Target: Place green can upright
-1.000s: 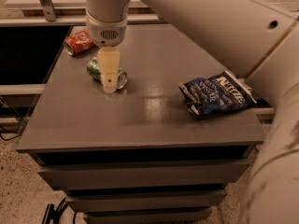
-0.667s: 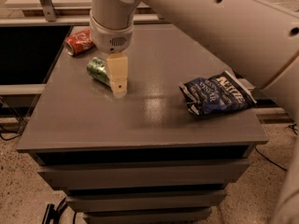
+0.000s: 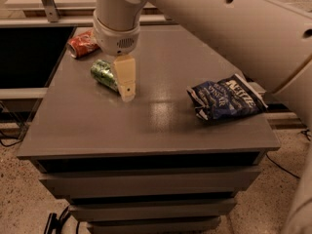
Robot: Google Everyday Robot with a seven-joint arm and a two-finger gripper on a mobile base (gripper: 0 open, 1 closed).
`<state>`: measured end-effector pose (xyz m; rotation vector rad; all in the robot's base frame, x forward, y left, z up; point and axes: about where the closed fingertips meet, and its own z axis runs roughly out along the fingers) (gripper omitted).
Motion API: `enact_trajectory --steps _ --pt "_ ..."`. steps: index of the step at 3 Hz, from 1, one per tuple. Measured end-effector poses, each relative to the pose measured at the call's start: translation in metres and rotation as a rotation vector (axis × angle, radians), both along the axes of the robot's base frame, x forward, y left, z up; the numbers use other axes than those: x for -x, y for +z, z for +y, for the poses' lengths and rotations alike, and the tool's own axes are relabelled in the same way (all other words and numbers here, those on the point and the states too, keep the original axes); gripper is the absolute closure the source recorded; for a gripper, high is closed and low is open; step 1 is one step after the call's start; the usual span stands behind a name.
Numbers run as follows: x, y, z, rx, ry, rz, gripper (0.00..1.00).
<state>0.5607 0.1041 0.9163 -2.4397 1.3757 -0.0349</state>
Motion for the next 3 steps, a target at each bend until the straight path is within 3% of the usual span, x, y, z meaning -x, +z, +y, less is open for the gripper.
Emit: enact_trajectory --steps 1,2,3 --pt "-0.003 0.0 0.0 0.033 0.077 -0.054 0.0" --pt "-0.001 0.001 0.002 0.018 0.228 -0.128 0.0" --pt "0.007 0.002 0.001 0.074 0.407 -0.225 0.0"
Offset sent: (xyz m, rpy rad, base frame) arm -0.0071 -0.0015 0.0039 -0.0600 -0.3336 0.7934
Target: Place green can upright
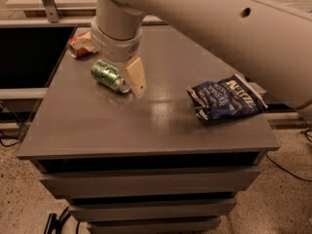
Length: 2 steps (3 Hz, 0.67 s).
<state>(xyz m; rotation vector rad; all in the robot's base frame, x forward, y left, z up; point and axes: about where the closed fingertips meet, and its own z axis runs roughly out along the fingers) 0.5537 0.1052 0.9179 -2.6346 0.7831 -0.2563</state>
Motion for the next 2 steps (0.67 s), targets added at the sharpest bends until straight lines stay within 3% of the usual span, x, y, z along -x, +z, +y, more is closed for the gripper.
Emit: enact_trajectory --steps 1,2 --pt "0.0005 -0.0006 0.0004 0.028 0.089 -0.03 0.0" --pt "-0.0061 -0.0059 0.0026 0.048 0.118 -0.046 0.0"
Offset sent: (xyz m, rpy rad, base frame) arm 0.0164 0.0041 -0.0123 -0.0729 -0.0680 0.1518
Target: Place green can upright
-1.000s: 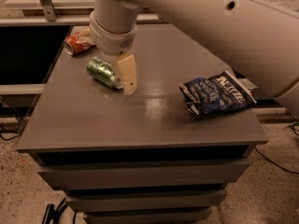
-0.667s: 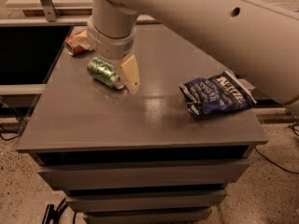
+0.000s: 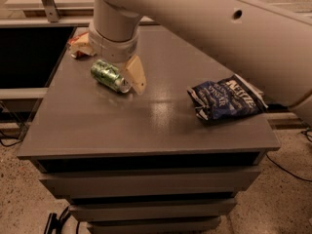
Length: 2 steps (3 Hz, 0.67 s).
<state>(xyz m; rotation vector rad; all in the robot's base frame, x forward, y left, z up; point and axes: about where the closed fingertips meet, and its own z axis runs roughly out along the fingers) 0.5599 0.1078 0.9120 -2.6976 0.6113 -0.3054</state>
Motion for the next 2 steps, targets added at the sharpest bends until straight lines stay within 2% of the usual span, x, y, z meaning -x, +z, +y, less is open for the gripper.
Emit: enact_trajectory --steps 1,2 --pt "-0.0127 -0.0065 0.0005 0.032 0.092 -0.064 0.0" --pt "-0.0195 -0.0082 0.0008 0.059 0.246 -0.173 0.0"
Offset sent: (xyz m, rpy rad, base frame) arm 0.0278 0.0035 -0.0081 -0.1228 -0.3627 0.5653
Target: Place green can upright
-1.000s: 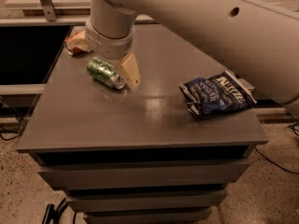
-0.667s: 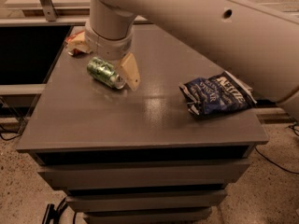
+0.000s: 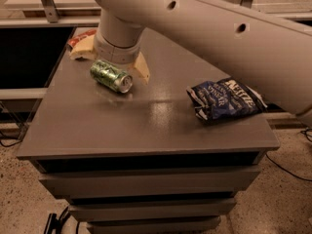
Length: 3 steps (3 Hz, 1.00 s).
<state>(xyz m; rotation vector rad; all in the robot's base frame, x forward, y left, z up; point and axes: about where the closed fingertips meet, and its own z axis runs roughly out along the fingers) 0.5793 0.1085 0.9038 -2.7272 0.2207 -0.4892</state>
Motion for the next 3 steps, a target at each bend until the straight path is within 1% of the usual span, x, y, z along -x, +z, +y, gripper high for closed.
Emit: enact_trajectory --steps 1,2,3 --pt "-0.0035 -0.0021 0.0039 0.045 0.158 -0.083 0.0" --pt "-0.0029 -0.002 0.0045 0.08 0.24 -0.114 0.0" --pt "-0.0029 -0.002 0.0046 0.08 0.24 -0.114 0.0"
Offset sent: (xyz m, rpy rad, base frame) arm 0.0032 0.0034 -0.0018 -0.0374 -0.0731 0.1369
